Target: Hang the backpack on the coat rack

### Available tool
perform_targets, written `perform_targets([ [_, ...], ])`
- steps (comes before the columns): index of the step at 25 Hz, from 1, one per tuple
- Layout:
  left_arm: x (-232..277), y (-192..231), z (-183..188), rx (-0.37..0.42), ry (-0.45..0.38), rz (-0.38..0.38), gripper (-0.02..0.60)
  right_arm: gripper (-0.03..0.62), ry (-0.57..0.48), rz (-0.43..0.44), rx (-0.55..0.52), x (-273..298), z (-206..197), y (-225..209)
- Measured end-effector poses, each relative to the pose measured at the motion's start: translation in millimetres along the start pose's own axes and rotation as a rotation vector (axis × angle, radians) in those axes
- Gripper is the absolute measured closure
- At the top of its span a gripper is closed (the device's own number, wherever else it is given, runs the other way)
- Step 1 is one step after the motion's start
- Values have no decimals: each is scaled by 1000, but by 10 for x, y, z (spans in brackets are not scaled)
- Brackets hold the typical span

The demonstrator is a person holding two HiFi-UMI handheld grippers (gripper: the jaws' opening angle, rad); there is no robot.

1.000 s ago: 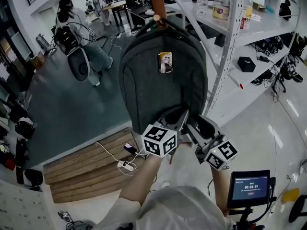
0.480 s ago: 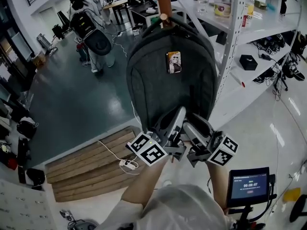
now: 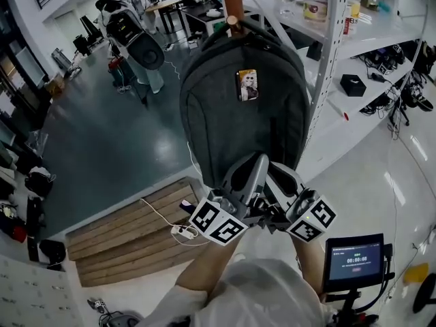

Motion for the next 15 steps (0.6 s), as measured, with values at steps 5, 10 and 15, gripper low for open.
perform_targets([
  [5,-164,-8,86,96,-50,2,589,577,-23,-45,29,-78,125,-85],
  [10,-418,162,243,185,16,106,589,579,-7,-127,-28,-288,251,-349],
  [15,-570,234,354,208,17,164,589,578,15,-162,-14,-372,222,-443],
])
Point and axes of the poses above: the fingertips, and each gripper's own axes: x forward along the fingers, y to its left, z out of its top, the point moved 6 cm from there along -x, backward along the fingers, and after that the axes turned 13 degrees about -x, right-handed, at the moved point
